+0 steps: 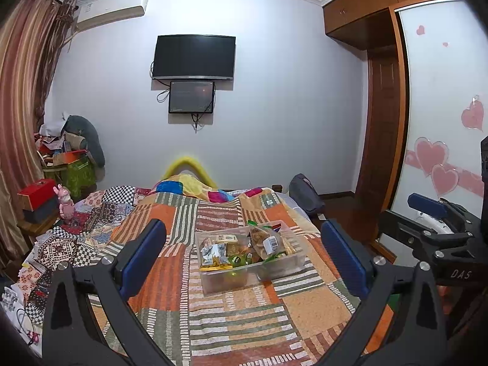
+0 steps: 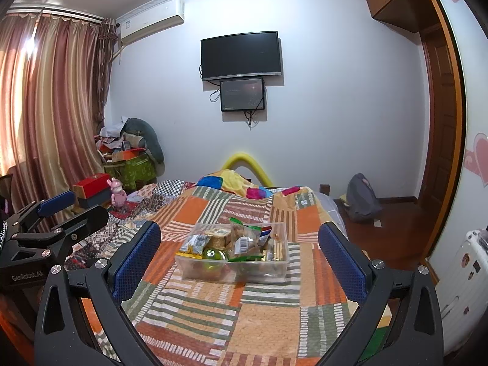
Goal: Organize snacks
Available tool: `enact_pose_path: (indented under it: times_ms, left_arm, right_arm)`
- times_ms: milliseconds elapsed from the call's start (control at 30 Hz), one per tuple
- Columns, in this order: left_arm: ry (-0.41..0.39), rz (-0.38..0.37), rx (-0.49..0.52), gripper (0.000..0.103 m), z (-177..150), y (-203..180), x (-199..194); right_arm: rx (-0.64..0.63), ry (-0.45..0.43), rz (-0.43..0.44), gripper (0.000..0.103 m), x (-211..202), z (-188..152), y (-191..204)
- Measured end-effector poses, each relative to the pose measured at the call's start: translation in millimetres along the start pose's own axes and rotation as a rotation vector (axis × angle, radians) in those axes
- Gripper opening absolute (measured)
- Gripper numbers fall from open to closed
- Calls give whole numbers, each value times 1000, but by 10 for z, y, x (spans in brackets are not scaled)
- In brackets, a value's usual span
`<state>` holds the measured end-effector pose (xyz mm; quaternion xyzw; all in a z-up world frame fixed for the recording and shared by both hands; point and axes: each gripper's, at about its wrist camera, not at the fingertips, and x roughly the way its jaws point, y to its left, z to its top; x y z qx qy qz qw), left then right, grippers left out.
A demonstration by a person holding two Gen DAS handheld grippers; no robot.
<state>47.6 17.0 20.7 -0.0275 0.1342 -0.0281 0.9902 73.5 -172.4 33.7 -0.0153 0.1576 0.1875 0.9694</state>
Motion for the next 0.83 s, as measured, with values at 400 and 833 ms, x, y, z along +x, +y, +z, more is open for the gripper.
enact_pose_path:
  times_ms: [400,833]
  left_arm:
    - [8,-29,13,103,7,-13,-6]
    - [15,-35,11,103,-15,-33,-3]
  right_arm:
    - [2,-4,5,103,-4,9,-22]
    - [2,4,9,103,-8,1,1]
